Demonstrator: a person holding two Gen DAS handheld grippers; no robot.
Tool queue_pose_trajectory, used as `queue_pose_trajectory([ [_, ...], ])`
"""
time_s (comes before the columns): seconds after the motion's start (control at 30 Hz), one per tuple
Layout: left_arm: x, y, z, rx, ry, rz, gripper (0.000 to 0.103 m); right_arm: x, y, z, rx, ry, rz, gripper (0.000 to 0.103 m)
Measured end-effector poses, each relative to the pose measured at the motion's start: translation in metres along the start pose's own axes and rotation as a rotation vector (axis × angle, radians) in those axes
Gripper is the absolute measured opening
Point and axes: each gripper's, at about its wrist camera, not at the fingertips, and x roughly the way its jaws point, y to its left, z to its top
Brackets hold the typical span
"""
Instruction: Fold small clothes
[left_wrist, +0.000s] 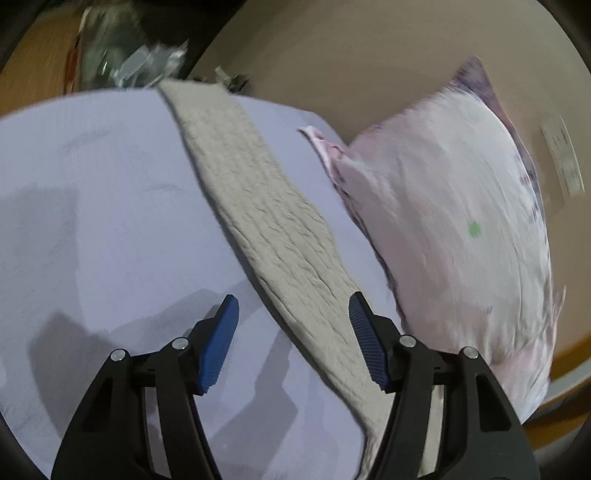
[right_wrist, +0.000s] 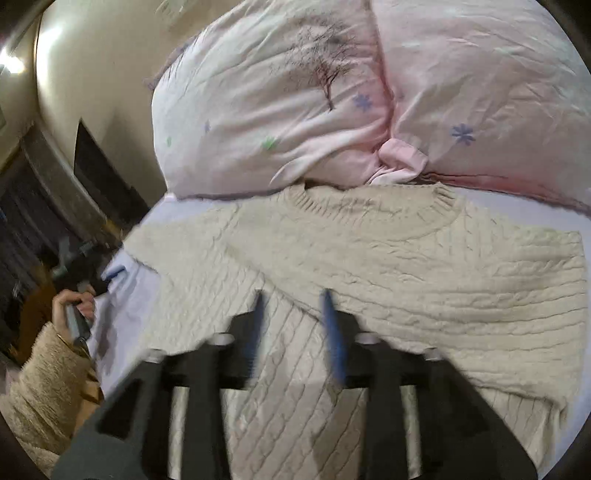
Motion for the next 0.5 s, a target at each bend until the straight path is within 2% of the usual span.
queue_pose_trajectory([
  [0.03,0.003,0.005,0.004,-0.024,0.005,-0.001,0.061,-0.011,-0.006,0.0,0.026,-0.039,-0.02,0.062],
  [0.07,0.007,0.009,0.009,-0.049,0.006,-0.007,0.06,-0.023,-0.012,0.0,0.046,-0.069,-0.038,0.065],
  [0.1,0.01,0.012,0.013,-0.063,0.003,-0.016,0.056,-0.035,-0.018,-0.002,0.059,-0.084,-0.049,0.065],
  [0.23,0.018,0.023,0.034,-0.145,-0.014,-0.045,0.053,-0.067,-0.053,-0.01,0.144,-0.119,-0.107,0.067],
  [0.37,0.027,0.032,0.052,-0.209,-0.025,-0.054,0.04,-0.069,-0.076,-0.014,0.193,-0.127,-0.143,0.067],
  [0.4,0.03,0.034,0.055,-0.215,-0.025,-0.053,0.034,-0.071,-0.079,-0.016,0.205,-0.129,-0.144,0.067],
  [0.47,0.034,0.035,0.057,-0.23,-0.019,-0.041,0.011,-0.067,-0.083,-0.018,0.21,-0.132,-0.143,0.067],
  [0.5,0.033,0.031,0.057,-0.224,-0.023,-0.04,0.007,-0.068,-0.083,-0.018,0.21,-0.134,-0.144,0.067],
])
